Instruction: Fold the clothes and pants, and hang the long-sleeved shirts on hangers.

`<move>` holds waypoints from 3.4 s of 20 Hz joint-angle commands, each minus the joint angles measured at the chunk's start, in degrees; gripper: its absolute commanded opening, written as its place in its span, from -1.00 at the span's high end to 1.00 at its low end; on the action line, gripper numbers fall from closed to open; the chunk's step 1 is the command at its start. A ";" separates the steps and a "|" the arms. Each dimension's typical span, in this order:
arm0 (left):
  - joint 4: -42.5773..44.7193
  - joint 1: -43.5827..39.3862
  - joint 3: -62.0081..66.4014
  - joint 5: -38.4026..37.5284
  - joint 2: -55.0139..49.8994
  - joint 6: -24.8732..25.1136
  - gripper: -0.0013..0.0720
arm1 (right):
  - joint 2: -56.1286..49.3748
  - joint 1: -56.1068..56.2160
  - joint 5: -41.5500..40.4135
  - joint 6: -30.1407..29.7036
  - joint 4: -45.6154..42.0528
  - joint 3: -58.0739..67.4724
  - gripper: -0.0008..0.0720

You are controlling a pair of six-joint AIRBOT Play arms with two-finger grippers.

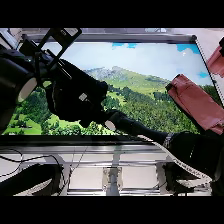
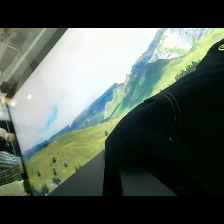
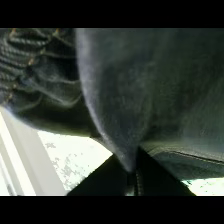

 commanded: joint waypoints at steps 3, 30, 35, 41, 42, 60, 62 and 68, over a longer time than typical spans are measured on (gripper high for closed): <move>0.72 0.02 0.07 0.02 0.22 -0.02 0.83 | 0.76 -2.40 18.99 0.90 0.15 7.13 0.94; -35.60 0.00 0.07 -4.07 17.51 -17.68 0.83 | 52.59 -16.37 71.65 -6.56 -7.87 23.74 0.94; -38.64 0.02 0.07 8.04 17.49 -21.29 0.83 | 51.39 -16.37 71.58 -6.14 -9.29 25.97 0.94; -20.59 0.15 -3.43 -5.35 14.45 -26.49 0.83 | 44.72 -16.37 71.89 -6.12 -15.13 25.97 0.94; -20.70 0.74 -5.84 -6.38 14.21 -26.36 0.83 | 43.04 -16.37 71.87 -6.16 -15.80 25.97 0.94; -12.37 25.66 -30.62 34.42 0.52 -18.23 0.83 | 7.48 -26.91 32.76 -6.69 -22.88 25.97 0.94; -12.35 26.62 -30.62 40.26 -2.86 -19.82 0.83 | 4.79 -26.91 26.67 -6.08 -23.58 25.97 0.94; -12.39 29.24 -26.91 50.42 -4.81 -21.44 0.83 | 3.50 -29.83 20.04 -4.50 -26.16 28.33 0.94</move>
